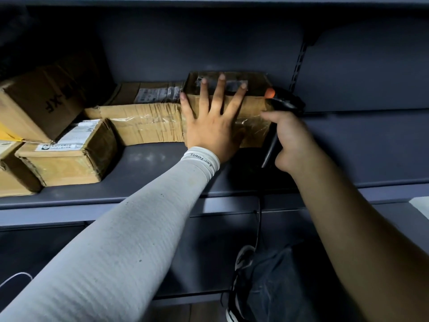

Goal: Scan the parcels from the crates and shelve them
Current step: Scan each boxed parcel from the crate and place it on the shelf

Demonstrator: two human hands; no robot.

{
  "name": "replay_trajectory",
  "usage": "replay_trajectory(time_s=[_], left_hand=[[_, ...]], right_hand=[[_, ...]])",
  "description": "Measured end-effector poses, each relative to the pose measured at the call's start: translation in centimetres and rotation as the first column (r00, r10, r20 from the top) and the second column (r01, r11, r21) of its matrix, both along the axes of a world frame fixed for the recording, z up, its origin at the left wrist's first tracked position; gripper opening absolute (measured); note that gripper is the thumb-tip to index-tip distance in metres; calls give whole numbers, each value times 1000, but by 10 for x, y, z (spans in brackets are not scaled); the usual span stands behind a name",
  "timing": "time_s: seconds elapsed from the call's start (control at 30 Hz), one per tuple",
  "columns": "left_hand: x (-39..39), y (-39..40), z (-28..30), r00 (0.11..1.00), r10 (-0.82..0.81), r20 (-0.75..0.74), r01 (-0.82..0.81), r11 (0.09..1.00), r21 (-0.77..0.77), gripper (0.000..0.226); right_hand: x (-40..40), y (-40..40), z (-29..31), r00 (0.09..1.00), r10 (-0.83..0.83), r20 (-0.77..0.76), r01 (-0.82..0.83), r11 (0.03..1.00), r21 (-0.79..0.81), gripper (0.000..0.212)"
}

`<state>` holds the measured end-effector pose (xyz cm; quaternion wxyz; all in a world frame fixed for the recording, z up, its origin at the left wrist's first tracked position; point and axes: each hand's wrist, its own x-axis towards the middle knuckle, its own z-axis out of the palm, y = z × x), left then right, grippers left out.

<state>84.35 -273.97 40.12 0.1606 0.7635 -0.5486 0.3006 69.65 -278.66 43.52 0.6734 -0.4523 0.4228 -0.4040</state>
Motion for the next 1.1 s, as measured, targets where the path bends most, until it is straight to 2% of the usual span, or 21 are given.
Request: replay_trajectory(time_s=[0.1,0.17,0.23,0.3,0.43,0.63,0.67,0.77,0.8,0.97,1.1], left_hand=[[-3,3,4,1000,3,-13,-2,999,35,107],[-6,9,11,999,-4,-36,7,997,75,111],[-8,20,16,998,-18,-63,23,996,81,109],[-8,38,16,995,-27,-95,32,998,50,103],[-1,82,5,987,-12,-162,19,999,37,85],[22,160,-7,957,131,-259,-92,983,159,78],[28,174,-9,955,162,-249,-119,976,180,77],[49,215,-14,936,255,-244,-200,953,229,80],[55,228,-15,926,284,-248,-225,944,241,80],[86,288,-18,877,405,-258,-342,904,255,71],[107,343,-17,829,503,-246,-445,858,256,70]], right_hand=[[1,-4,-4,1000,-19,-15,19,1000,11,58],[1,0,-2,998,-60,-3,60,998,5,56],[-1,19,9,992,-122,-27,121,992,-22,45],[-5,38,17,977,-198,-75,192,978,-82,18],[-1,67,11,965,-241,-99,215,951,-221,11],[45,134,-8,952,-110,-286,21,955,-297,43],[52,146,-10,952,-73,-297,-15,958,-285,43],[73,173,-16,957,33,-287,-108,962,-252,12],[79,182,-17,956,61,-287,-137,958,-251,9],[118,224,-19,936,165,-310,-262,916,-305,18],[148,262,-22,909,253,-331,-367,864,-345,16]])
